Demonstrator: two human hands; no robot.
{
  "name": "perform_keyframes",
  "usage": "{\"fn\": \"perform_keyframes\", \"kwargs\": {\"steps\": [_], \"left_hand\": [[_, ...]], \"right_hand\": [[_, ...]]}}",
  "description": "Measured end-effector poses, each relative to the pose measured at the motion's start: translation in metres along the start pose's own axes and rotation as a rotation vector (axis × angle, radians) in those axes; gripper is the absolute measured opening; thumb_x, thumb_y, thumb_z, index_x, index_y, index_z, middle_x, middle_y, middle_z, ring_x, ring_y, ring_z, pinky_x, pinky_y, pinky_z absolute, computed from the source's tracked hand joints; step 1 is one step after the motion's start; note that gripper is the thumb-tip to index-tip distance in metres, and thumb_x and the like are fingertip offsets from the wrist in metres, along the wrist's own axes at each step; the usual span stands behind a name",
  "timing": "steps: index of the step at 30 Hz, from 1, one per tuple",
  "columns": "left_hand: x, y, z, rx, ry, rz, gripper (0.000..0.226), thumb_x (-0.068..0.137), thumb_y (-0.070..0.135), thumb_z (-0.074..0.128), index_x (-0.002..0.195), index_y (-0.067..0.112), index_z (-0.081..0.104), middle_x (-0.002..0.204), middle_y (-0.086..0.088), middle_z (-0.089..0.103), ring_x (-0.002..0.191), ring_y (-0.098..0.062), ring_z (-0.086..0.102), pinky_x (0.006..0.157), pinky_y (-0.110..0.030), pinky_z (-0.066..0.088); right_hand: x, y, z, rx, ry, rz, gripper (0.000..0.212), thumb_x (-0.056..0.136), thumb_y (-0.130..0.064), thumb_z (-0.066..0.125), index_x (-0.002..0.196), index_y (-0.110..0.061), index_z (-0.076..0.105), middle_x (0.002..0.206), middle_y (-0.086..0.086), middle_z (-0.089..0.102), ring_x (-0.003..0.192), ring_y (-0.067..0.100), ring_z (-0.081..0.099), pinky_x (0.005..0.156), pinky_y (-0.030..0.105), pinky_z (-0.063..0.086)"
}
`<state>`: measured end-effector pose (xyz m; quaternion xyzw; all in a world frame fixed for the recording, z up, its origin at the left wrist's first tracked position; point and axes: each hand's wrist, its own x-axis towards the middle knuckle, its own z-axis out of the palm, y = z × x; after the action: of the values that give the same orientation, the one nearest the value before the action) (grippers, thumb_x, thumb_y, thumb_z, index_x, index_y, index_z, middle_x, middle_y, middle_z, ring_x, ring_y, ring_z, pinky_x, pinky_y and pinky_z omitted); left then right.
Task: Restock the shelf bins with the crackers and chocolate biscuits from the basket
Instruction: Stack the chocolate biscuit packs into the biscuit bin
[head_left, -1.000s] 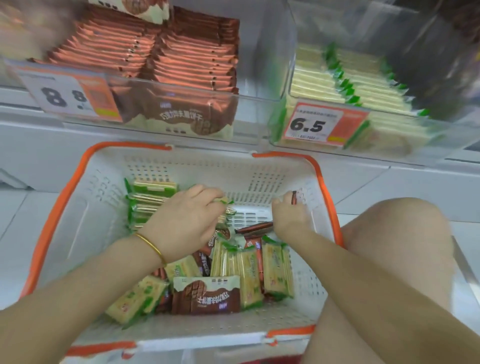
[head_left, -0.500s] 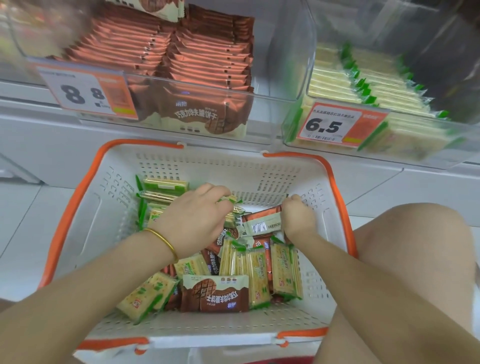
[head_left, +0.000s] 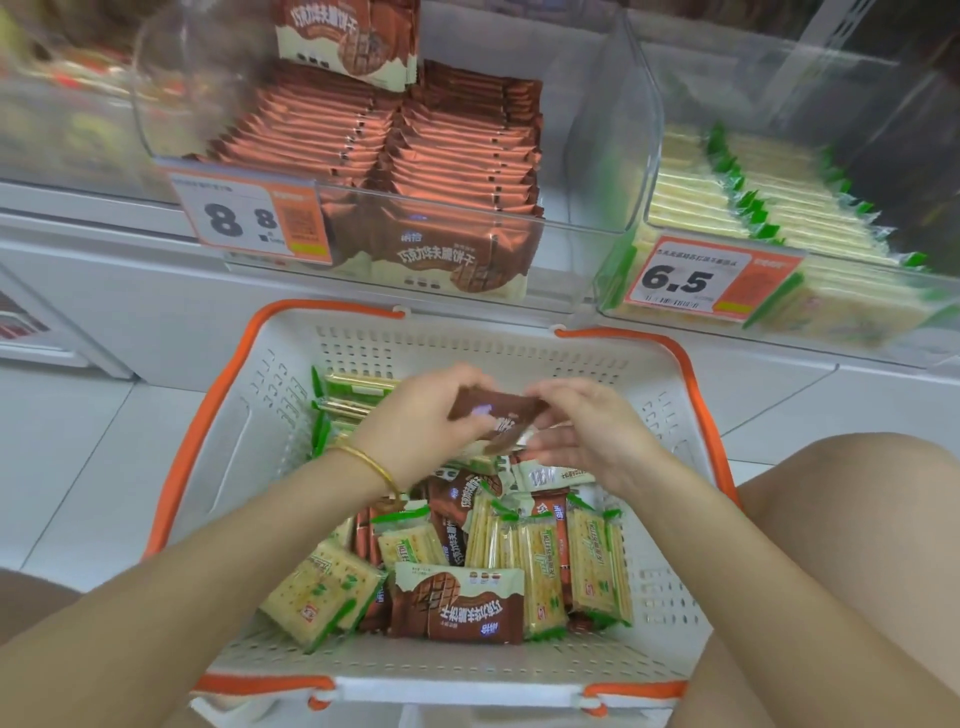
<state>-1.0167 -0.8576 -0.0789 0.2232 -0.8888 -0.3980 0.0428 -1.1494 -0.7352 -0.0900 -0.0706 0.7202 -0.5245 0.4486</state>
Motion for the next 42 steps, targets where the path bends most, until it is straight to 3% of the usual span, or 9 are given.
{"fn": "perform_keyframes", "kwargs": {"steps": [3, 9, 14, 21, 25, 28, 30, 34, 42], "left_hand": [[0.004, -0.006, -0.023, -0.398, -0.006, -0.173, 0.016, 0.083, 0.017, 0.07, 0.095, 0.026, 0.063, 0.085, 0.006, 0.068, 0.069, 0.002, 0.063, 0.066, -0.013, 0.048], [0.006, -0.01, -0.032, -0.747, -0.029, -0.254, 0.027, 0.079, 0.008, 0.069, 0.106, 0.009, 0.065, 0.095, -0.012, 0.07, 0.086, -0.022, 0.067, 0.077, -0.03, 0.054], [0.004, -0.005, -0.042, -0.807, -0.032, -0.255, 0.016, 0.081, 0.01, 0.065, 0.097, 0.01, 0.062, 0.084, -0.007, 0.068, 0.076, -0.016, 0.065, 0.067, -0.022, 0.053], [0.0, 0.02, -0.091, -0.885, 0.022, -0.123, 0.03, 0.067, 0.015, 0.066, 0.097, 0.011, 0.062, 0.078, -0.002, 0.067, 0.065, -0.012, 0.065, 0.055, -0.022, 0.054], [0.011, 0.028, -0.138, -0.951, 0.258, -0.093, 0.023, 0.086, 0.014, 0.059, 0.108, 0.01, 0.058, 0.09, -0.008, 0.066, 0.075, -0.016, 0.065, 0.055, -0.024, 0.056], [0.02, 0.018, -0.166, -0.763, 0.584, -0.024, 0.011, 0.095, 0.007, 0.051, 0.104, 0.012, 0.054, 0.1, -0.01, 0.064, 0.086, -0.018, 0.067, 0.066, -0.025, 0.058], [0.029, -0.001, -0.175, -0.285, 0.743, 0.083, 0.012, 0.092, 0.009, 0.053, 0.101, 0.016, 0.057, 0.1, -0.002, 0.062, 0.09, -0.01, 0.061, 0.081, -0.022, 0.051], [0.043, -0.028, -0.172, 0.372, 0.572, 0.117, 0.035, 0.089, 0.037, 0.039, 0.103, 0.017, 0.064, 0.103, 0.0, 0.064, 0.101, -0.02, 0.055, 0.091, -0.037, 0.044], [0.054, -0.037, -0.161, 0.564, 0.542, 0.068, 0.051, 0.087, 0.046, 0.022, 0.1, 0.021, 0.065, 0.103, 0.006, 0.062, 0.107, -0.019, 0.054, 0.093, -0.038, 0.037]], "right_hand": [[0.002, -0.001, -0.01, -0.322, 0.121, -0.134, 0.032, 0.097, -0.04, 0.048, 0.111, -0.015, 0.062, 0.087, -0.002, 0.057, 0.067, 0.013, 0.056, 0.055, 0.026, 0.048], [-0.01, -0.004, -0.014, 0.03, -0.212, -0.092, 0.04, 0.084, -0.027, 0.062, 0.116, -0.003, 0.062, 0.108, 0.016, 0.07, 0.096, 0.031, 0.066, 0.083, 0.05, 0.056], [-0.021, -0.017, -0.009, -0.037, -0.203, -0.265, 0.027, 0.083, -0.006, 0.065, 0.11, -0.009, 0.059, 0.089, 0.007, 0.073, 0.075, 0.017, 0.069, 0.06, 0.031, 0.057], [-0.044, -0.098, 0.012, -0.291, -0.386, -0.371, 0.034, 0.058, -0.02, 0.073, 0.09, -0.012, 0.064, 0.074, 0.004, 0.072, 0.061, 0.016, 0.065, 0.052, 0.023, 0.054], [-0.036, -0.161, 0.032, -0.195, -0.35, -0.471, 0.019, 0.069, -0.015, 0.069, 0.086, -0.01, 0.065, 0.063, 0.0, 0.069, 0.048, 0.006, 0.06, 0.042, 0.016, 0.048], [-0.01, -0.203, 0.047, -0.061, -0.249, -0.474, 0.005, 0.085, -0.009, 0.063, 0.088, -0.008, 0.066, 0.063, 0.003, 0.07, 0.048, 0.007, 0.062, 0.042, 0.018, 0.049], [0.011, -0.221, 0.06, -0.029, -0.2, -0.448, 0.003, 0.086, -0.006, 0.063, 0.084, -0.008, 0.065, 0.06, 0.004, 0.07, 0.047, 0.009, 0.064, 0.04, 0.019, 0.048], [0.067, -0.247, 0.094, -0.322, 0.029, -0.623, 0.014, 0.08, -0.006, 0.073, 0.087, -0.013, 0.064, 0.076, 0.003, 0.068, 0.054, 0.012, 0.065, 0.046, 0.028, 0.056], [0.156, -0.28, 0.158, -0.862, 0.295, -1.03, 0.028, 0.085, -0.017, 0.067, 0.112, -0.023, 0.064, 0.113, -0.001, 0.063, 0.104, 0.019, 0.059, 0.091, 0.037, 0.05]]}}
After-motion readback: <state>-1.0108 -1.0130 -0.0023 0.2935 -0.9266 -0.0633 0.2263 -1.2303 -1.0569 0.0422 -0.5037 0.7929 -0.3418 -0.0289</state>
